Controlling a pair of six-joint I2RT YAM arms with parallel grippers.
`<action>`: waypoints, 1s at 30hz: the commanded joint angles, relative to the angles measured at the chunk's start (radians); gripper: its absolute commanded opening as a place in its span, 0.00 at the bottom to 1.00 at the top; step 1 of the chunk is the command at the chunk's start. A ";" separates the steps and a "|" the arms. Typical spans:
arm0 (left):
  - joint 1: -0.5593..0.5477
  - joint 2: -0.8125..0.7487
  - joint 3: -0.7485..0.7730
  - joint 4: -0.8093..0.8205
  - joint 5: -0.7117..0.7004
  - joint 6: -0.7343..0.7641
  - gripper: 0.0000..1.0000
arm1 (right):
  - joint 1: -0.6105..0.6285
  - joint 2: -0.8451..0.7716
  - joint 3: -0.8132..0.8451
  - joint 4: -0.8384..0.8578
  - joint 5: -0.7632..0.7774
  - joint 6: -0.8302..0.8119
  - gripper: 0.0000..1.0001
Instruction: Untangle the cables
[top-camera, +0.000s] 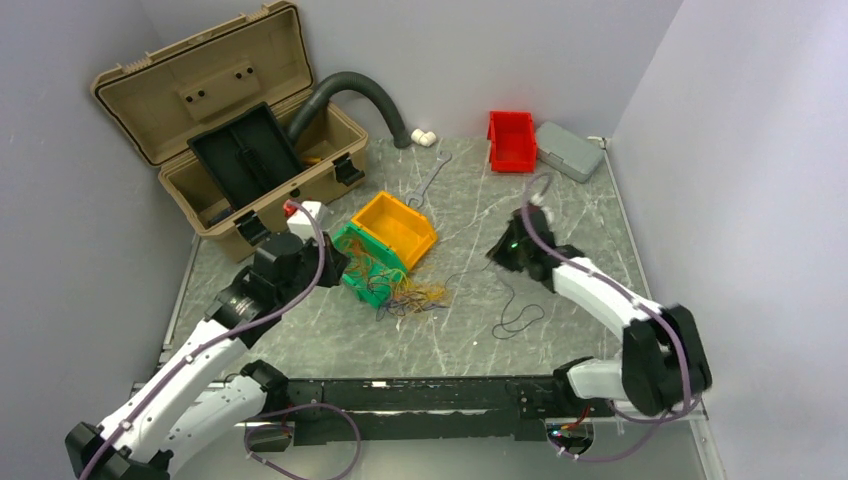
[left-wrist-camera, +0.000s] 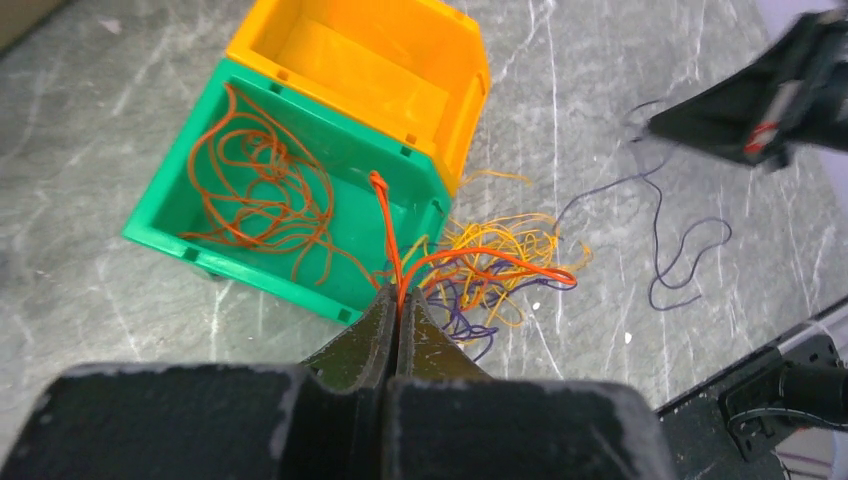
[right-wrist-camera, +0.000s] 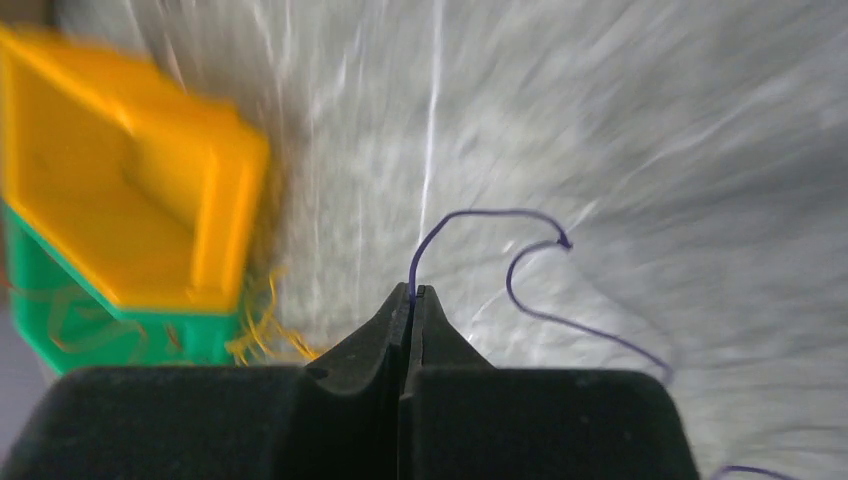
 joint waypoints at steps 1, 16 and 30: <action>0.002 -0.112 -0.025 0.006 -0.110 -0.046 0.00 | -0.194 -0.212 0.111 -0.096 0.059 -0.107 0.00; -0.173 0.136 -0.027 0.152 0.078 -0.023 0.00 | -0.247 -0.152 0.630 -0.217 -0.208 -0.232 0.00; -0.229 0.189 0.011 0.195 0.116 0.023 0.00 | -0.281 0.004 0.505 -0.151 -0.147 -0.233 0.12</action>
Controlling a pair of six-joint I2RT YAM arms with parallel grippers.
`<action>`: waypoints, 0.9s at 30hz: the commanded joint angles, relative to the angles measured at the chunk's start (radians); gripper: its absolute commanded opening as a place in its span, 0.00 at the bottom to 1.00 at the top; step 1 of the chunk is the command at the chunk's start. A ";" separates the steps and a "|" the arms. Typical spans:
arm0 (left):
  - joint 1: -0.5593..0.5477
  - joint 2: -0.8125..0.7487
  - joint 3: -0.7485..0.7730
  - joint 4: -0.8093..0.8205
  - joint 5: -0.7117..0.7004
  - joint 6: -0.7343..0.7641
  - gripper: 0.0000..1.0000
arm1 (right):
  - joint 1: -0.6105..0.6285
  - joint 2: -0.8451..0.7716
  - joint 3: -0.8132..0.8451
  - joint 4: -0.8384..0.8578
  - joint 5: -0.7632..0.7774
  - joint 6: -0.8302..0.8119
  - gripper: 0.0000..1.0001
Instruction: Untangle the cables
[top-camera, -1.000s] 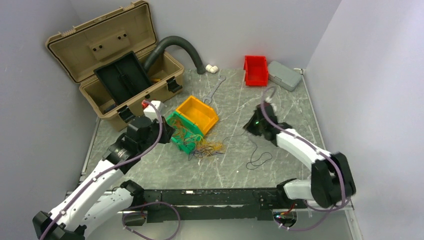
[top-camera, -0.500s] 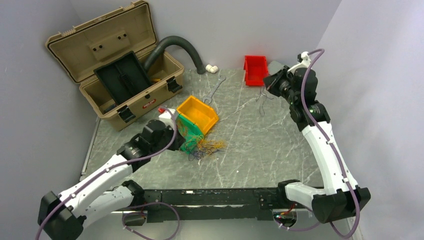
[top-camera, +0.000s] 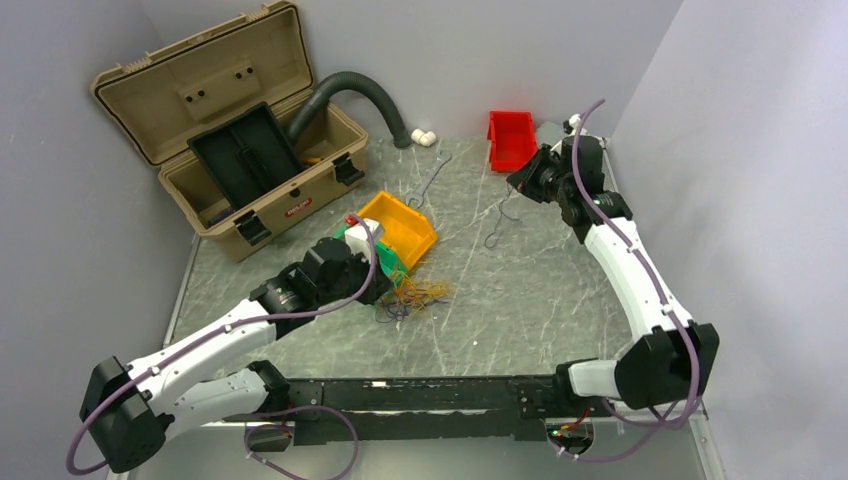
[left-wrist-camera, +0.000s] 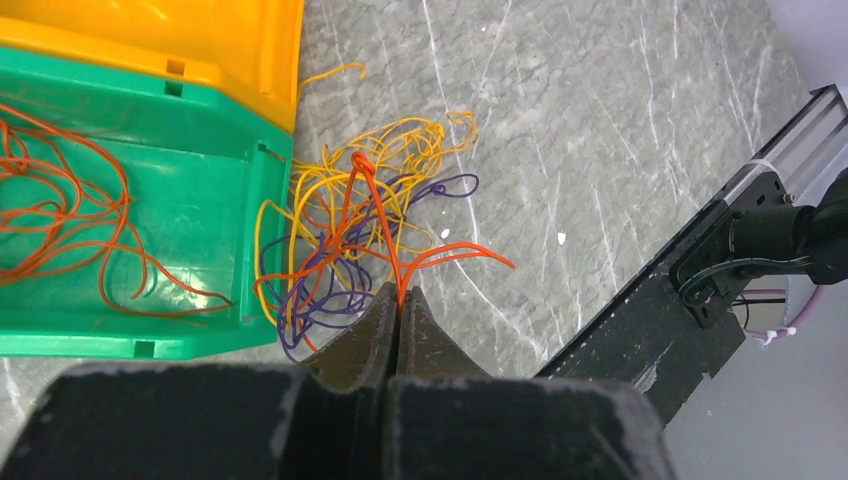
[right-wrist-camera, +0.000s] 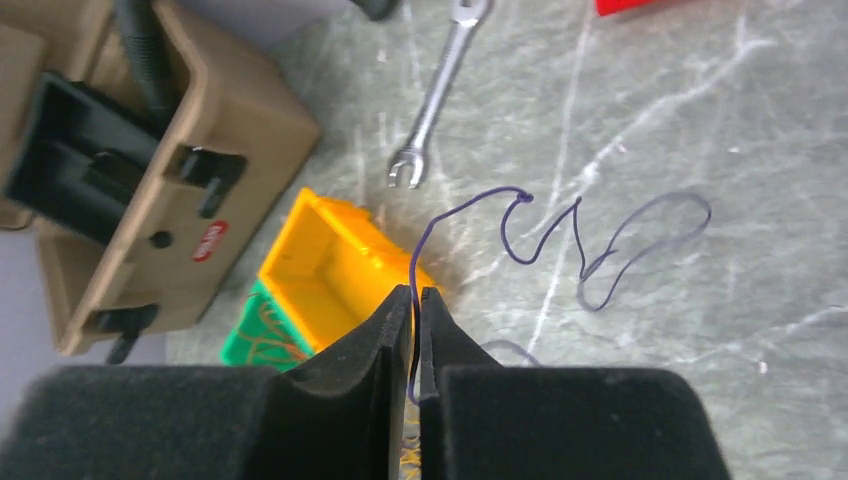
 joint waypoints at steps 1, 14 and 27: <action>-0.004 0.002 0.054 0.044 0.016 0.034 0.00 | -0.023 0.093 -0.014 0.047 0.076 -0.040 0.13; -0.004 0.027 0.051 0.072 0.044 0.039 0.00 | -0.026 0.408 0.038 -0.003 0.276 -0.090 1.00; -0.004 0.008 0.053 0.046 0.018 0.060 0.00 | -0.025 0.584 0.062 0.056 0.163 -0.111 1.00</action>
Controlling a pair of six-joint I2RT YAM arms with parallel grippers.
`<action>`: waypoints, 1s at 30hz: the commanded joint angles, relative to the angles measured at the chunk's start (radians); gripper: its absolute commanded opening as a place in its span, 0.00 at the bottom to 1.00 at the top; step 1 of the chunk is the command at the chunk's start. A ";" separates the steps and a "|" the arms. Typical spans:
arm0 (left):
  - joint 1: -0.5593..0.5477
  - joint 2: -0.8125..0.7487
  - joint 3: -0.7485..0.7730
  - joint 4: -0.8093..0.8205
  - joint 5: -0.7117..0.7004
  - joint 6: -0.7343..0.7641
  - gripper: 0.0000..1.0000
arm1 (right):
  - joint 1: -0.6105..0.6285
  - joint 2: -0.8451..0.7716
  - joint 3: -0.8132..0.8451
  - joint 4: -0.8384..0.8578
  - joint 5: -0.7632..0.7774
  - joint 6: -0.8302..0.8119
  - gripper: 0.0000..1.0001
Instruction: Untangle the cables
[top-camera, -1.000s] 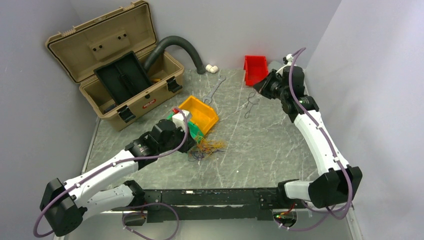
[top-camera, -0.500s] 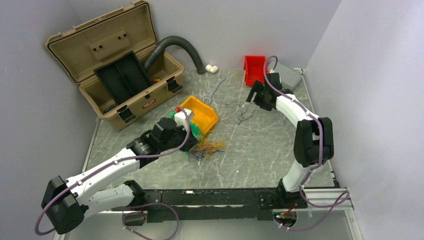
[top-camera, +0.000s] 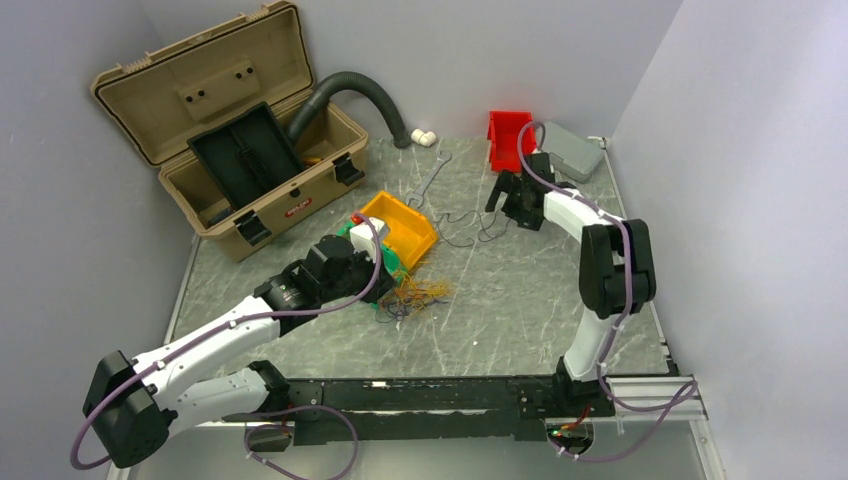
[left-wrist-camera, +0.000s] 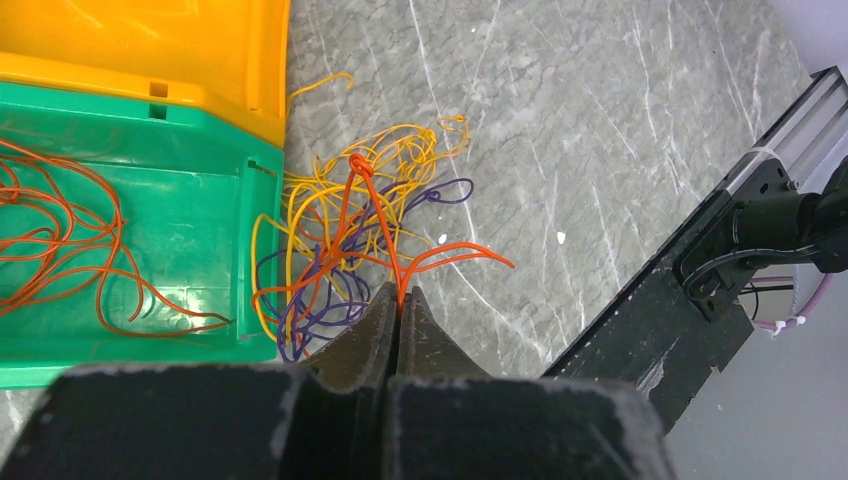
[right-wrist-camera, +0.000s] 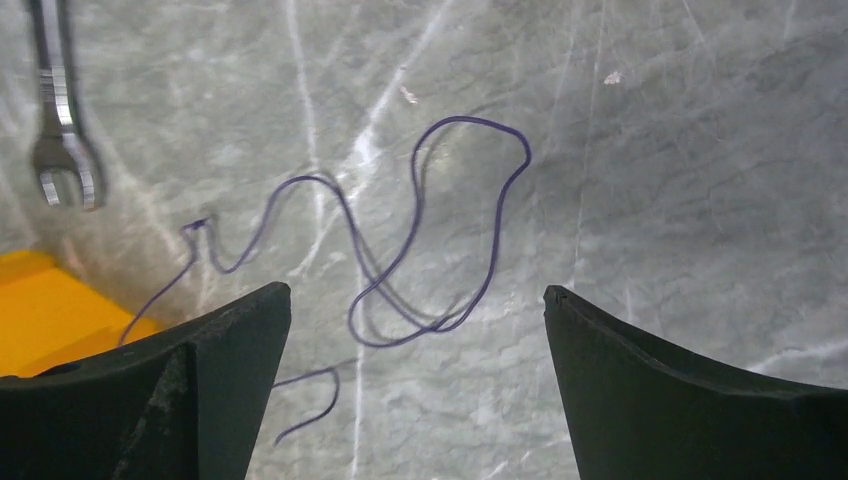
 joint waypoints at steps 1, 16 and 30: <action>-0.004 -0.030 0.036 0.015 -0.010 0.017 0.00 | -0.002 0.079 0.051 0.011 0.022 -0.055 1.00; -0.005 -0.053 0.041 -0.018 -0.041 0.027 0.00 | 0.126 0.279 0.211 -0.117 0.051 -0.257 1.00; -0.005 -0.059 0.044 -0.034 -0.065 0.041 0.00 | 0.200 0.385 0.254 -0.251 0.379 -0.274 0.03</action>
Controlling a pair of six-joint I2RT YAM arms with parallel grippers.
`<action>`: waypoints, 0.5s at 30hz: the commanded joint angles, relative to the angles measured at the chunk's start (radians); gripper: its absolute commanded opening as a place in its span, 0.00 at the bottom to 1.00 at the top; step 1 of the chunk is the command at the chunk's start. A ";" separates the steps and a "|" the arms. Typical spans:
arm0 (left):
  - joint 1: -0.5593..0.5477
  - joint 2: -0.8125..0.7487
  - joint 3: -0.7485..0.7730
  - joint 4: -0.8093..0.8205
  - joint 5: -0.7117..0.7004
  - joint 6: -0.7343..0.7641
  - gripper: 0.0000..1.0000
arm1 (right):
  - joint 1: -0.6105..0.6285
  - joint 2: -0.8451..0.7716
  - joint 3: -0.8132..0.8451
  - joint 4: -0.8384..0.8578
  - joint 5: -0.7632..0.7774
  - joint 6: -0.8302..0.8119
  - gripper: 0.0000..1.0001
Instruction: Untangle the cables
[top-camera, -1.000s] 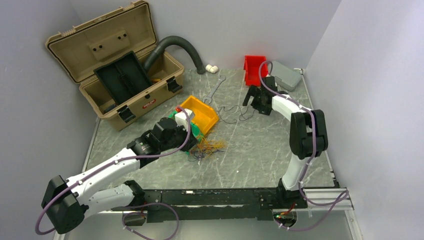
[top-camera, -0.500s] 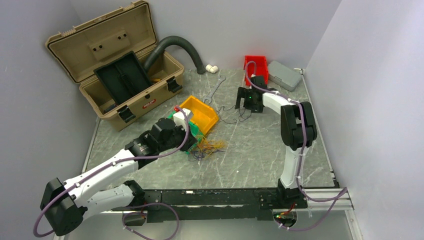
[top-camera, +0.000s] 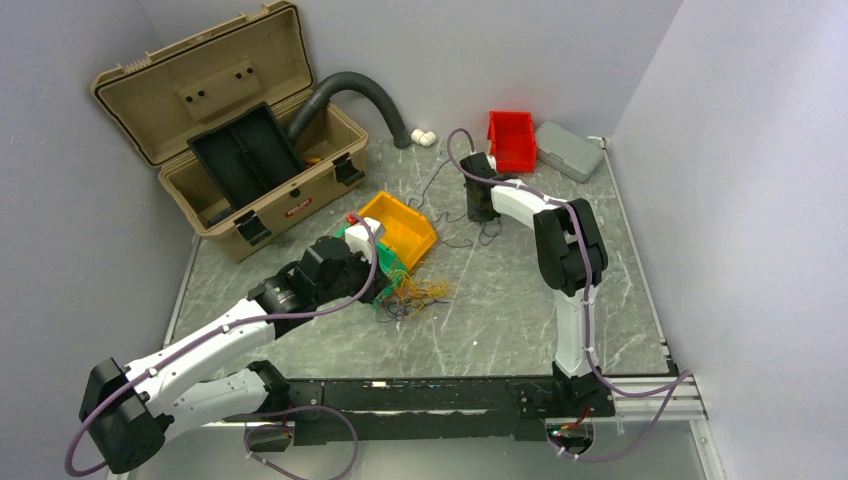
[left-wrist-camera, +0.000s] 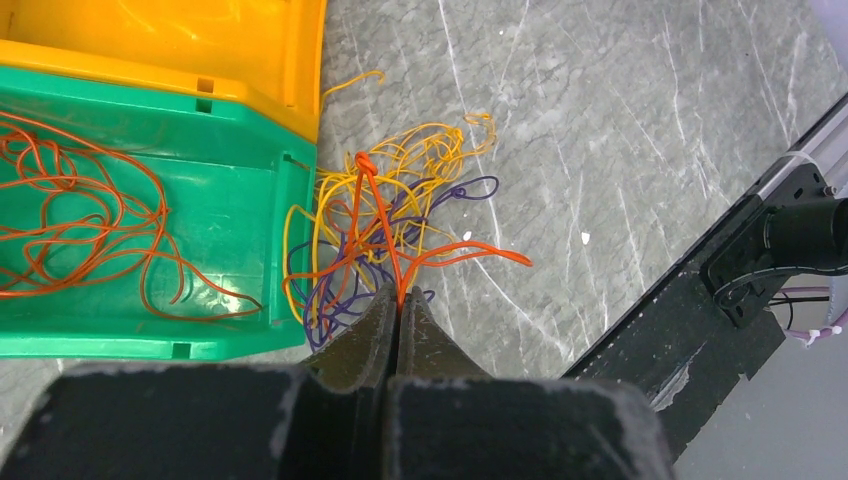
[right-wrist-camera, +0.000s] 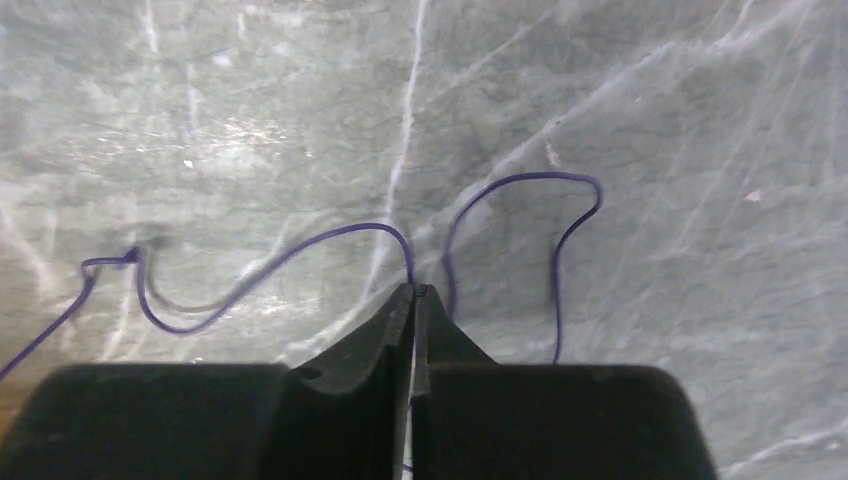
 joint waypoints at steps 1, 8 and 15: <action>-0.004 -0.023 0.037 0.016 -0.010 0.015 0.00 | -0.036 0.057 -0.036 -0.127 0.068 -0.011 0.00; -0.004 -0.006 0.049 0.010 0.031 0.027 0.00 | -0.041 -0.197 -0.140 0.019 -0.095 -0.012 0.00; -0.004 -0.007 0.065 -0.009 0.061 0.043 0.00 | -0.065 -0.435 -0.193 0.062 -0.346 0.008 0.00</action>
